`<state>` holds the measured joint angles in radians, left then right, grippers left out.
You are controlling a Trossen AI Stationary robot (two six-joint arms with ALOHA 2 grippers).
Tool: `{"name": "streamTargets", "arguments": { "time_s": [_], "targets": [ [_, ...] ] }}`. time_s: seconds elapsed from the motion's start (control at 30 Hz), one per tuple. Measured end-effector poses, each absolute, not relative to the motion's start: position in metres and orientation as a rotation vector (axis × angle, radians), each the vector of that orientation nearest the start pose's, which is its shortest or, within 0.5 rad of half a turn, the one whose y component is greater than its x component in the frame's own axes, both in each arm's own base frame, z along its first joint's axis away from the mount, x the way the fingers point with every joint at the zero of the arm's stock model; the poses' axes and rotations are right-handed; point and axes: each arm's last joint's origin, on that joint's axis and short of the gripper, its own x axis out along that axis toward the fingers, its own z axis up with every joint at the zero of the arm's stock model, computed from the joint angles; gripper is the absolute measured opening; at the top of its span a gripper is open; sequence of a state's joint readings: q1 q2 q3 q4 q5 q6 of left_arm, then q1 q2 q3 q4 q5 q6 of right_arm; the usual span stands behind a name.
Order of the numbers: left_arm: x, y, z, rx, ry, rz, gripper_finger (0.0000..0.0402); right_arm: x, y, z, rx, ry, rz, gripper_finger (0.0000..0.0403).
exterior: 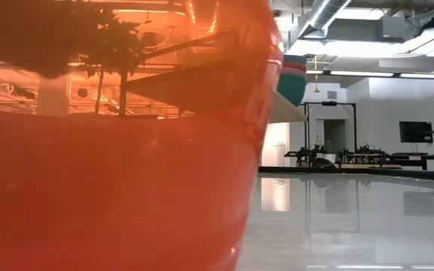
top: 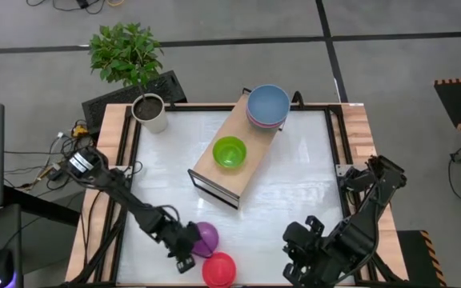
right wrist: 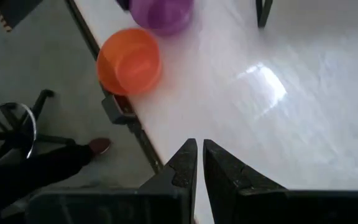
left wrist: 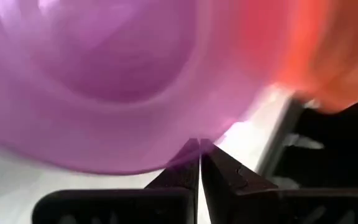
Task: Place and stack bowls onto a shelf
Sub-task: Stack the purple bowl on the light green bowl
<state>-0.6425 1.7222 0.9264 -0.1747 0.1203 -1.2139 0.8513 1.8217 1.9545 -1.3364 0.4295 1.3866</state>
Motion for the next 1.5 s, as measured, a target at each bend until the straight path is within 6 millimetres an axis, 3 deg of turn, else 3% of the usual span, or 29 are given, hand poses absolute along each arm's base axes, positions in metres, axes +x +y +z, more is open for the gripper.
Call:
{"name": "streamTargets", "arguments": {
  "time_s": [0.3, 0.57, 0.8, 1.07, 1.27, 1.5],
  "targets": [
    [0.305, -0.160, 0.162, -0.882, 0.964, -0.044, 0.0000, 0.243, 0.251, 0.364, 0.427, 0.859, -0.416, 0.0056],
    [0.318, -0.164, 0.187, -1.014, 0.857, -0.356, 0.0000, 0.256, 0.237, 0.366, 0.284, 0.775, -0.443, 0.0056],
    [0.287, -0.167, 0.218, -1.024, 0.973, -0.370, 0.0000, 0.299, 0.213, 0.353, 0.371, 0.790, -0.515, 0.0069],
    [0.230, -0.156, 0.249, -0.853, 1.019, -0.130, 0.0000, 0.364, 0.208, 0.284, 0.451, 0.894, -0.609, 0.0114],
    [0.201, -0.152, 0.269, -0.734, 0.886, -0.025, 0.0014, 0.390, 0.207, 0.244, 0.556, 0.947, -0.659, 0.0173],
    [0.187, -0.148, 0.276, -0.664, 0.862, -0.007, 0.0066, 0.413, 0.201, 0.220, 0.677, 0.993, -0.637, 0.0234]
  ]
}}
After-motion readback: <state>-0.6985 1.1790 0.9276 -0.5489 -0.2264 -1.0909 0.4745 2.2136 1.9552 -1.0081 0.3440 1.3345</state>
